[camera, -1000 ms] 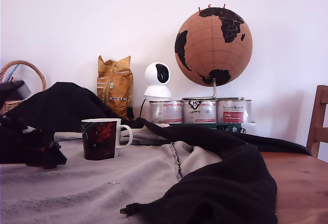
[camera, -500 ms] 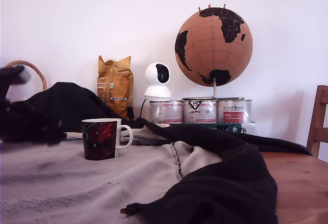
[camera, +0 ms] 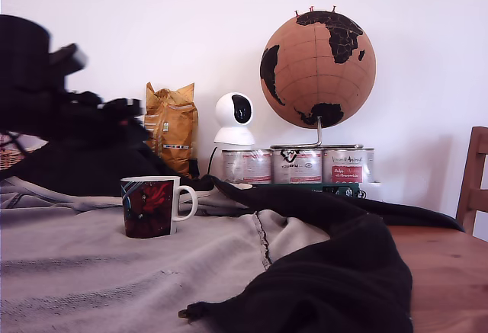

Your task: Pick the grey coffee capsule and place it inside the red coffee cup

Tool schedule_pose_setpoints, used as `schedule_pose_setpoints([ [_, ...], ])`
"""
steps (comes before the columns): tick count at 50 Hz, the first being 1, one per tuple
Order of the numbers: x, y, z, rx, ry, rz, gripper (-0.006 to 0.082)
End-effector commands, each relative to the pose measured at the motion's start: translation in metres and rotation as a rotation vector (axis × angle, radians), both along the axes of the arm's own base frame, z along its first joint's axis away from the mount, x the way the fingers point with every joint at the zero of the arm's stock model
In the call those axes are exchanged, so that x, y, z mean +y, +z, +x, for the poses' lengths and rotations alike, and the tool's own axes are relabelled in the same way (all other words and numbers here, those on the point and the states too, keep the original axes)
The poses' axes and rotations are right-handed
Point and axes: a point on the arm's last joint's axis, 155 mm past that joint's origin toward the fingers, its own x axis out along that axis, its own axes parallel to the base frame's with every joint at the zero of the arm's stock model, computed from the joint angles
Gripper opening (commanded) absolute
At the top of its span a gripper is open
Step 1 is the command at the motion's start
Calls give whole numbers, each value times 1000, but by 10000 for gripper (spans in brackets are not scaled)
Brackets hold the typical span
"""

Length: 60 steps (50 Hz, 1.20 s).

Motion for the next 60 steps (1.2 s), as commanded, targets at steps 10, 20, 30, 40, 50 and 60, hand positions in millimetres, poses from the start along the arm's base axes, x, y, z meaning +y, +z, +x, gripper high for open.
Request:
schedule_pose_setpoints([
  [10, -20, -30, -13, 70, -59, 89, 145],
  [20, -12, -38, -11, 98, -27, 108, 444],
  [30, -13, -39, -12, 103, -30, 111, 599],
  [40, -14, -25, -13, 78, -30, 104, 591],
  [50, -4, 17, -18, 28, -9, 93, 302],
  [60, 25, 51, -25, 25, 66, 100, -14],
])
